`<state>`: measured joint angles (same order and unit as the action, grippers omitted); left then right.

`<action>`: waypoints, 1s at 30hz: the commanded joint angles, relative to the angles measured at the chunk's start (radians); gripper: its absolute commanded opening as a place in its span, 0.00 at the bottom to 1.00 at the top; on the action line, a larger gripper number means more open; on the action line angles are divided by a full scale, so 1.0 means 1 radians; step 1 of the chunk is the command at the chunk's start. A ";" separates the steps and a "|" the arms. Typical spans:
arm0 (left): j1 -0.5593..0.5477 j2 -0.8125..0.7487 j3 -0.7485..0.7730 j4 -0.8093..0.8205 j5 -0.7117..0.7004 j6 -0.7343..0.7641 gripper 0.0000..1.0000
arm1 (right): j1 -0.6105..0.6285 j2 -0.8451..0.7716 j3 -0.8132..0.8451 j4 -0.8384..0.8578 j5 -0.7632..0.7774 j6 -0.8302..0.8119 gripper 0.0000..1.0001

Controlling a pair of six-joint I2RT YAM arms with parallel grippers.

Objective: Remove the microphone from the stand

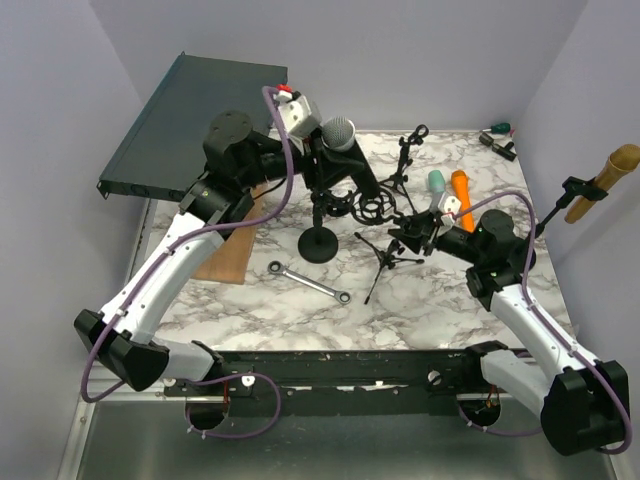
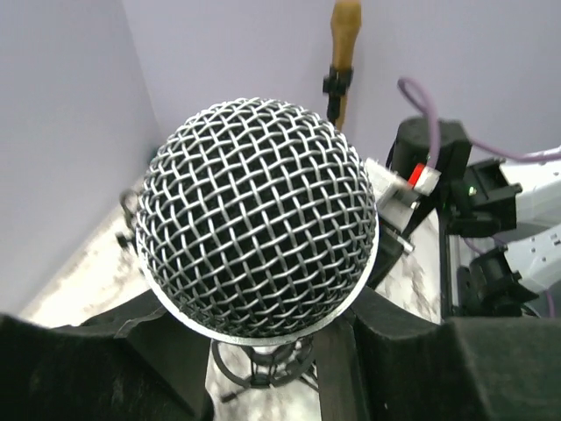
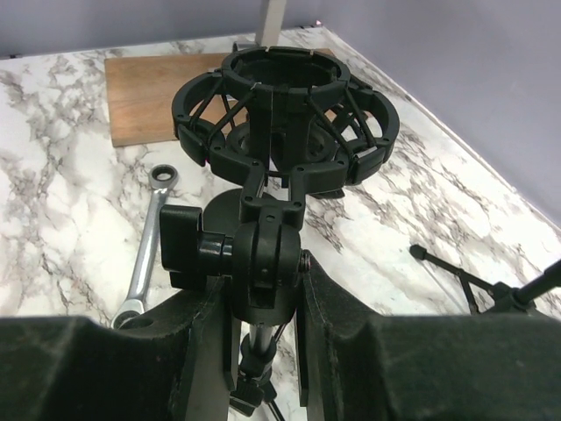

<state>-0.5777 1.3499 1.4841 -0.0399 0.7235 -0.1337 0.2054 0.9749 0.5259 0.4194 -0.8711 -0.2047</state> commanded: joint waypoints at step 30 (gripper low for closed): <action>0.012 -0.097 0.182 -0.232 -0.039 0.029 0.00 | -0.022 -0.059 0.614 -0.749 -0.025 0.044 0.86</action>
<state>-0.5686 1.2297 1.6283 -0.2539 0.6849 -0.0608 0.1879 0.8688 1.0142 -0.2550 -0.8181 -0.2207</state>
